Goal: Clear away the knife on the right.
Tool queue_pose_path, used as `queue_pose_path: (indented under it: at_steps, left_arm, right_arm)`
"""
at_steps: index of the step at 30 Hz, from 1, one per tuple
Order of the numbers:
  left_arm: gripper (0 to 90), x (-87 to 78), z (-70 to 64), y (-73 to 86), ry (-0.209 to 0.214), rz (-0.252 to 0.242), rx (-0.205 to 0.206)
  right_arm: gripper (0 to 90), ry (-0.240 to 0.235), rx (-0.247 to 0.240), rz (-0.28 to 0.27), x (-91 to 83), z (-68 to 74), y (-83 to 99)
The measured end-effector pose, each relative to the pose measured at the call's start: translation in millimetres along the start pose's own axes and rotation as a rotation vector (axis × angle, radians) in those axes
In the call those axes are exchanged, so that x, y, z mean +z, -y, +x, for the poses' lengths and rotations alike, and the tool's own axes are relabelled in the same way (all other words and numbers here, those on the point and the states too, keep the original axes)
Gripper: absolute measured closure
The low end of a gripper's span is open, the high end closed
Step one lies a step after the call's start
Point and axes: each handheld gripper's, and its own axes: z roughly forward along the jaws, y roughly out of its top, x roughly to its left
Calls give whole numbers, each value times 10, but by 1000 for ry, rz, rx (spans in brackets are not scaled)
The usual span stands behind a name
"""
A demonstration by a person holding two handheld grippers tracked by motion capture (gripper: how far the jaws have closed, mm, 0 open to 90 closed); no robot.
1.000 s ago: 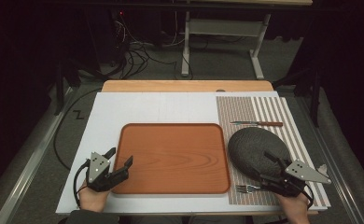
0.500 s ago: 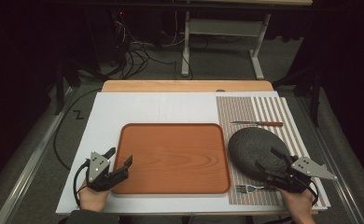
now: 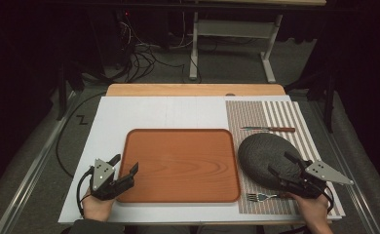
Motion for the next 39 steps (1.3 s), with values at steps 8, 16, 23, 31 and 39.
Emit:
queue_pose_path:
  at_steps: [8, 16, 23, 31, 39]
  left_arm:
    - [324, -1, -3, 1, -2, 1, 2]
    - [324, 0, -3, 1, 0, 2, 2]
    - [323, 2, -2, 0, 2, 3, 2]
    - [323, 4, -5, 1, 2, 4, 5]
    - [323, 5, -7, 2, -1, 5, 5]
  right_arm:
    - [255, 17, -2, 23, 52, -106, -59]
    - [264, 37, 11, 33, 74, -194, -105]
    - [268, 73, 13, 39, 92, -291, -151]
    - [272, 123, 16, 66, 143, -385, -169]
    - [297, 141, 46, 93, 175, -504, -209]
